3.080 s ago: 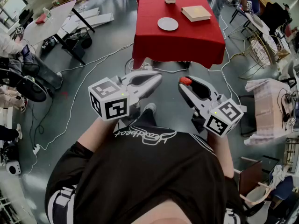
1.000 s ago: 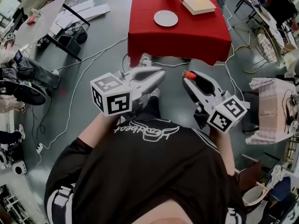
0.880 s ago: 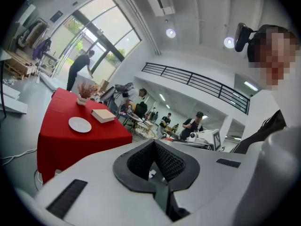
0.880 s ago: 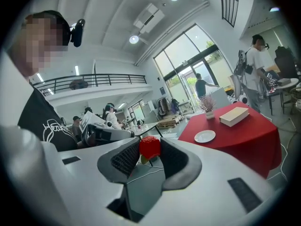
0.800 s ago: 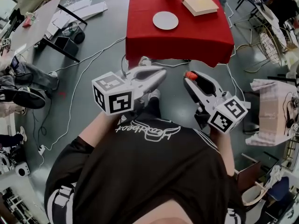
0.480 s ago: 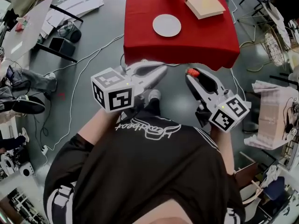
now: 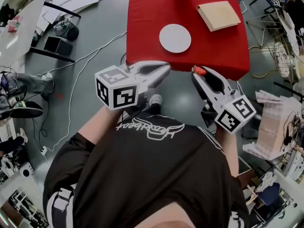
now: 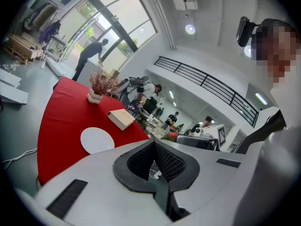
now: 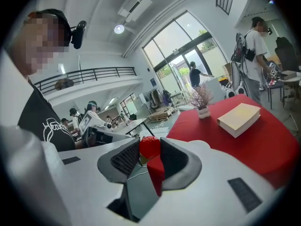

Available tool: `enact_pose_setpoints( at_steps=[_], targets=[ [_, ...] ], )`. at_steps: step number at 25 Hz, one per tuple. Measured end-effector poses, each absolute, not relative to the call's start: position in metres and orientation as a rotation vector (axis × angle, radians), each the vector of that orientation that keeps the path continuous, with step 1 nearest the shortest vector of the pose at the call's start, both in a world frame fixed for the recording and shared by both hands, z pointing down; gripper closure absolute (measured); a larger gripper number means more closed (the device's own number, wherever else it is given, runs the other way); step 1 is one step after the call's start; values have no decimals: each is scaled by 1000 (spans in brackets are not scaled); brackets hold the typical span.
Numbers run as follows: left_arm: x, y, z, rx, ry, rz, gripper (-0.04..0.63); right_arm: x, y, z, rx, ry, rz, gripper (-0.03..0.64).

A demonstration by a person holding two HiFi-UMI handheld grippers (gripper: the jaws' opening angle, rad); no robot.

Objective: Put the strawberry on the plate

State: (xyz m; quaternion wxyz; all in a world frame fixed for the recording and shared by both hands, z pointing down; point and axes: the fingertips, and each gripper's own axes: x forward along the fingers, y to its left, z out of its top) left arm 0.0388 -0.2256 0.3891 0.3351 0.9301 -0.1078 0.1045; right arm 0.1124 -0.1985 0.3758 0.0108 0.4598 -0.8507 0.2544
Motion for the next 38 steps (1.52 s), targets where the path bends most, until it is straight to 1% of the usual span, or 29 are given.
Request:
enact_pose_setpoints(
  at_steps=[6,16,24,29,33,38],
  targets=[
    [35,-271,395,2409,-264,277,588,108,-243,377,1427,-2606,747,486],
    [54,-297,399,2405,-280,250,588,126,-265,388,1396,-2585,739,486],
    [55,-311,410,2395,-362,257,588,129,-288,402,1308,-2627,724,486],
    [44,-301,409,2368,-406,274,588,118,-282,405,1253,-2640,766,486],
    [26,-257,393,2338,-423,280,588,98,-242,391,1215,-2629,785,486],
    [27,-247,407,2263,-432,290,588,102,-237,406,1196,-2563,831,486]
  ],
)
